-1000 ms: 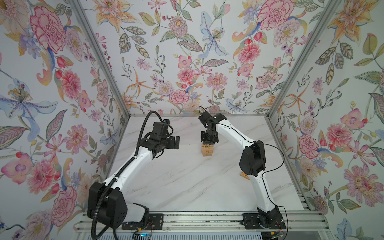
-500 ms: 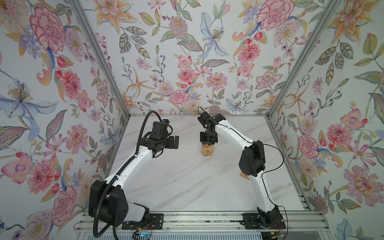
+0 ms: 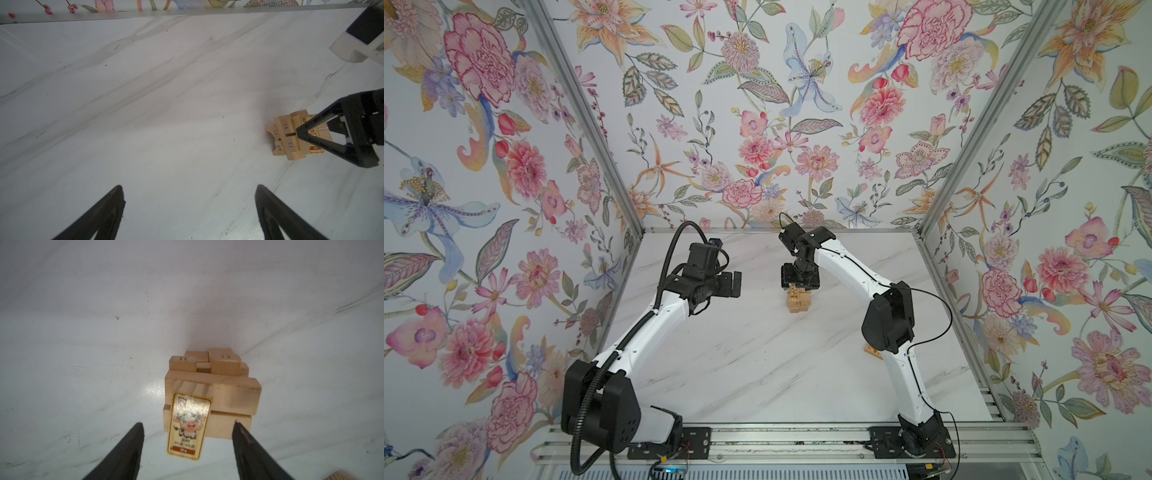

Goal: Build the wood block tower
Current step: 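Lower the cow-picture block against the structure side and release it, then move the right gripper to the monkey-picture block nearer the robot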

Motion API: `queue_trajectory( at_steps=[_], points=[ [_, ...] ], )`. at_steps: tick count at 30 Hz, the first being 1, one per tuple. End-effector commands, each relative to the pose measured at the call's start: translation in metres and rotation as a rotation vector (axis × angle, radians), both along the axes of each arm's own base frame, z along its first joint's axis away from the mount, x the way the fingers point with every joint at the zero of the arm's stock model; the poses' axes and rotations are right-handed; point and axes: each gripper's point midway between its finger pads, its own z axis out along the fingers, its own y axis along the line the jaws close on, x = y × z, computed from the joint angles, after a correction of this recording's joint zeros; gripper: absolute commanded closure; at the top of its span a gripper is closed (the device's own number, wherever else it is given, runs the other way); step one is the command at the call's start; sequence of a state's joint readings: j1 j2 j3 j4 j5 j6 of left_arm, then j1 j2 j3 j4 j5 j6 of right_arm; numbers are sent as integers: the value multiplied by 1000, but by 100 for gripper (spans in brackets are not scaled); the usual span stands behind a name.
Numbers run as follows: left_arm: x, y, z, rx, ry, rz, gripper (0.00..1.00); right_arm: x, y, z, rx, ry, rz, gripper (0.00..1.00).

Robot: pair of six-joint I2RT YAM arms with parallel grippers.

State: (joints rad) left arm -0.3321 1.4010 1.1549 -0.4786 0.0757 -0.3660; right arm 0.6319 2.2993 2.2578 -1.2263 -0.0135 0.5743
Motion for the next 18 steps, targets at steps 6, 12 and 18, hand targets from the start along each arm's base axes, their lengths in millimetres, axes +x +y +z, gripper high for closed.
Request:
queue_trajectory(
  at_steps=[6,12,18],
  points=[
    [0,-6,16,-64,-24,-15,1,-29,-92,43,-107,-23,-103,28],
    [-15,-28,18,-98,-33,-52,1,-83,-159,11,-104,44,-237,23],
    [-35,-60,13,-115,-25,-93,1,-124,-197,-33,37,91,-367,23]
  ],
)
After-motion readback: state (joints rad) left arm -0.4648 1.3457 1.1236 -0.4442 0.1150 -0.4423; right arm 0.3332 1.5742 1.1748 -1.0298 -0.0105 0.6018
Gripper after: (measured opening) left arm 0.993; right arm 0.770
